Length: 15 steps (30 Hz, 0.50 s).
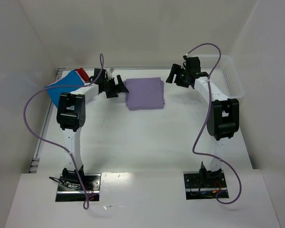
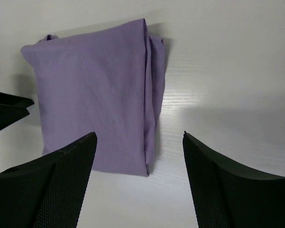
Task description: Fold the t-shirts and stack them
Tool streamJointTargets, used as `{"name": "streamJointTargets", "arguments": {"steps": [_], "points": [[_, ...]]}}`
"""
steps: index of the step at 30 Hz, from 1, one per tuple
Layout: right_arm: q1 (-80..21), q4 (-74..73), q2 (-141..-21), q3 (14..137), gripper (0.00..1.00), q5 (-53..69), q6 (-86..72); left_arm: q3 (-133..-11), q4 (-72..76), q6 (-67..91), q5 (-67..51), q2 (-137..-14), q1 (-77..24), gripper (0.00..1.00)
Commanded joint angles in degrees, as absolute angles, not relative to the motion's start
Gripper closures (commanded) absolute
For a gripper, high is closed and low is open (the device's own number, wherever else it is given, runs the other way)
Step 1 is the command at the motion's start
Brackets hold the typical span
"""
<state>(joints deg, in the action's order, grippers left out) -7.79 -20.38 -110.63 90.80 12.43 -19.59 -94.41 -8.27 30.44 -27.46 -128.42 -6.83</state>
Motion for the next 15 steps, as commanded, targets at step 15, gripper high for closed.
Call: {"name": "streamJointTargets", "arguments": {"steps": [15], "points": [[-11.8,-20.9,-116.5,99.1,0.28,13.1,-18.5,-101.7,-7.1,34.7,-33.8,-138.3,-9.8,0.01]]}}
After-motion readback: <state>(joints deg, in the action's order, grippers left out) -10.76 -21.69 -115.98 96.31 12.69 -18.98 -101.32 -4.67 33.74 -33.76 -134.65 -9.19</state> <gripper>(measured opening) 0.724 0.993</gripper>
